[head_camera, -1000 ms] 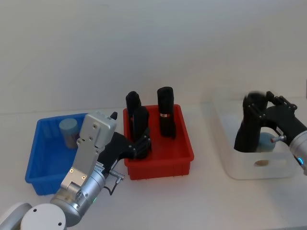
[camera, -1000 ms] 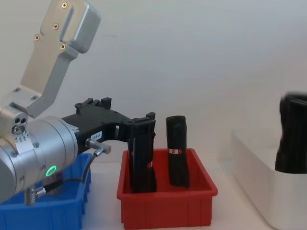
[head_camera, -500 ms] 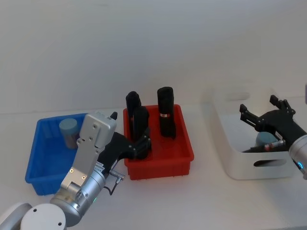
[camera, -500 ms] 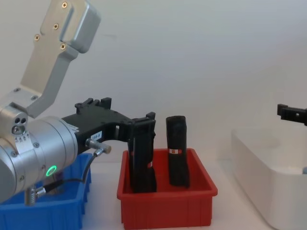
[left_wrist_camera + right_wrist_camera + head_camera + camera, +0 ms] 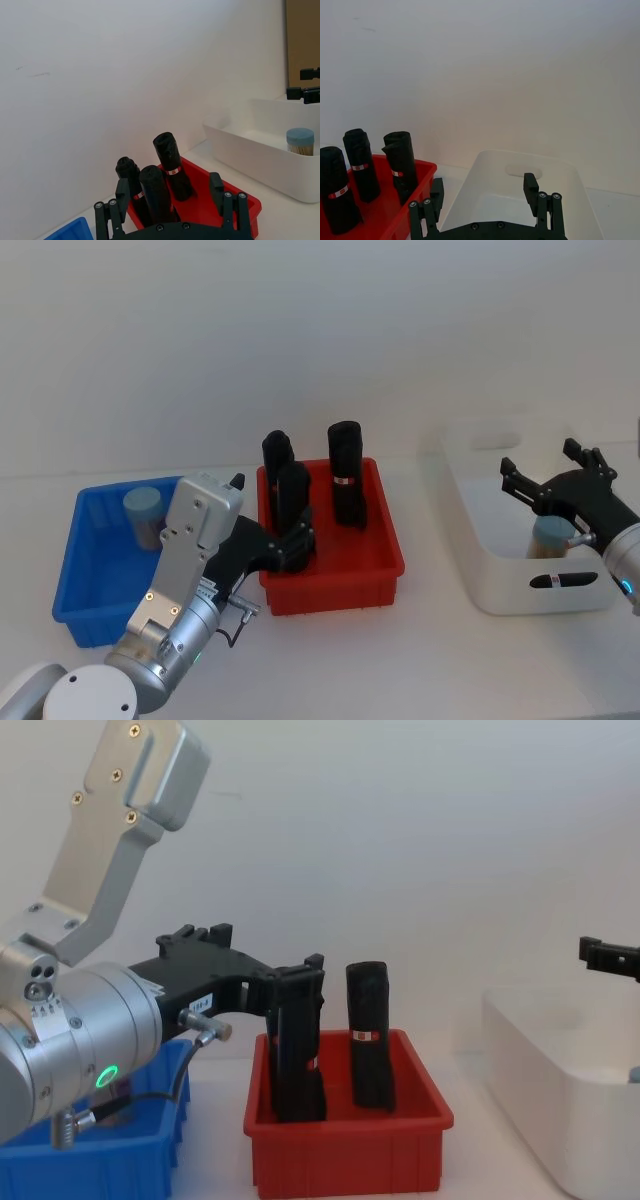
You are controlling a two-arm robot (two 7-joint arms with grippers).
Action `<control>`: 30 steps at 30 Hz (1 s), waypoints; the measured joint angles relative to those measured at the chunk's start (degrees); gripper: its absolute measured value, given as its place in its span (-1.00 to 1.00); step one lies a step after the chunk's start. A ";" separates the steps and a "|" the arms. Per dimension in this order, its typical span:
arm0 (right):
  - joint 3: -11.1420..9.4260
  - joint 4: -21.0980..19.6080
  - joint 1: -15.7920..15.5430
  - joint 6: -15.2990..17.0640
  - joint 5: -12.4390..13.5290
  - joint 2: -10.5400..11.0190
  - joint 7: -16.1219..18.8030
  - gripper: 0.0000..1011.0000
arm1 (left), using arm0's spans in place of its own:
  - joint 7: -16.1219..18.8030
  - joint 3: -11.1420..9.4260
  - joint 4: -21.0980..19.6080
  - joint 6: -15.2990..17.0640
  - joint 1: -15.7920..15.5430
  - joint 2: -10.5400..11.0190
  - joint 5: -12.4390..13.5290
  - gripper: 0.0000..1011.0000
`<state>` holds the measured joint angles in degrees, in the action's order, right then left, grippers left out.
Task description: Pick the cotton swabs from the blue box and place them into the white box.
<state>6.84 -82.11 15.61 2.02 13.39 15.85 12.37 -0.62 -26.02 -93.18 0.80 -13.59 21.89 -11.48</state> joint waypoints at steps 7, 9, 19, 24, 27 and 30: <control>-0.04 -0.01 -0.03 -0.15 0.00 0.03 0.03 0.98 | 0.00 0.00 0.00 0.00 0.00 0.00 0.00 0.99; -0.05 -0.01 -0.05 -0.19 0.00 0.03 0.03 0.98 | 0.00 0.00 0.00 0.00 0.00 0.00 0.00 0.99; -0.05 -0.06 -0.10 -0.29 -0.03 0.03 0.03 0.98 | 0.00 0.00 0.00 0.00 0.00 0.00 0.00 0.99; -0.05 -0.07 -0.10 -0.32 -0.03 0.04 0.03 0.98 | 0.00 0.00 0.00 0.00 0.00 0.00 0.00 0.99; -0.05 -0.07 -0.10 -0.34 -0.03 0.03 0.03 0.98 | 0.00 0.00 0.00 0.00 0.00 0.00 0.00 0.99; -0.05 -0.07 -0.10 -0.35 -0.03 0.03 0.03 0.98 | 0.00 0.00 0.00 0.00 0.00 0.00 0.00 0.99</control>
<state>6.78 -82.18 15.51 1.67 13.35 15.89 12.40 -0.62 -26.02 -93.18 0.79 -13.59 21.89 -11.48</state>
